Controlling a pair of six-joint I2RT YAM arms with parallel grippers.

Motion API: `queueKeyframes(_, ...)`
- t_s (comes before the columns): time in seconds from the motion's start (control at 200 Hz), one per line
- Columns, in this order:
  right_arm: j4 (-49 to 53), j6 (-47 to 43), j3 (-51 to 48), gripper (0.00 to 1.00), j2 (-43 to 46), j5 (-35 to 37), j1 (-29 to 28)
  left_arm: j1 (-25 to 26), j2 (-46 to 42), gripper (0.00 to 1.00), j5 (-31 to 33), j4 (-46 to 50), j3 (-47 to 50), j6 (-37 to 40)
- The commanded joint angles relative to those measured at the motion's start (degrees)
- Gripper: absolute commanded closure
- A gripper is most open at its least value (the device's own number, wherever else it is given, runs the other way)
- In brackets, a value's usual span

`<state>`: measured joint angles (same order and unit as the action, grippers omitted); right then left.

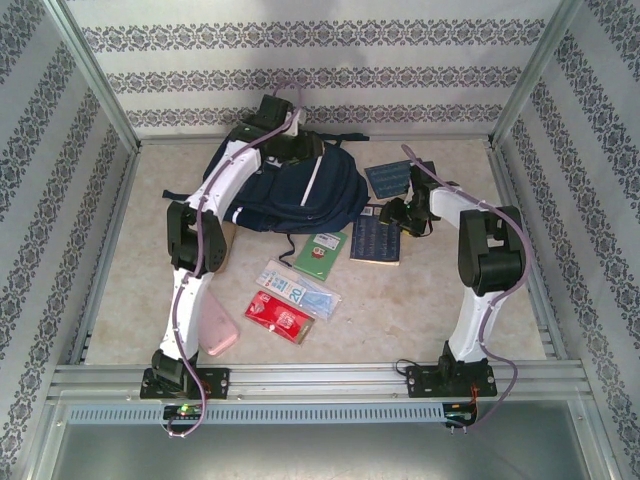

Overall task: Pack the student bag
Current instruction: Pick up the book from the center of the table.

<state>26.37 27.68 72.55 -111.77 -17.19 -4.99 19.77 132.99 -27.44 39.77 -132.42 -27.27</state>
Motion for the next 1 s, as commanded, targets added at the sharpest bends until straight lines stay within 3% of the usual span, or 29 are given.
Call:
queueKeyframes(0.0, -1.8, 2.15, -2.76, 0.41, 2.1, 0.22, -0.08, 6.57, -7.21, 0.56, 3.7, 2.1, 6.15, -0.98)
queueKeyframes(0.175, -4.65, 3.76, -5.12, 0.5, 3.13, -1.65, 0.42, 12.0, -13.75, 0.63, -0.18, -10.87, 25.74, -7.68)
queueKeyframes(0.42, -6.35, 3.96, -6.07, 0.56, 2.87, -3.33, 0.67, 17.94, -10.55, 0.71, 0.87, -11.76, 34.05, -5.55)
queueKeyframes(0.5, -7.08, 3.91, -6.85, 0.56, 3.02, -3.46, 0.78, 18.7, -9.04, 0.67, 4.36, -10.88, 34.82, -4.55)
queueKeyframes(0.62, -7.21, 3.61, -6.91, 0.57, 2.96, -4.01, 1.04, 18.73, -6.18, 0.6, 4.05, -11.56, 34.4, -4.52)
queueKeyframes(0.994, -9.39, 5.76, -7.39, 0.64, 3.65, -8.91, 1.04, 19.87, 2.29, 0.69, 4.08, -7.23, 25.89, -2.44)
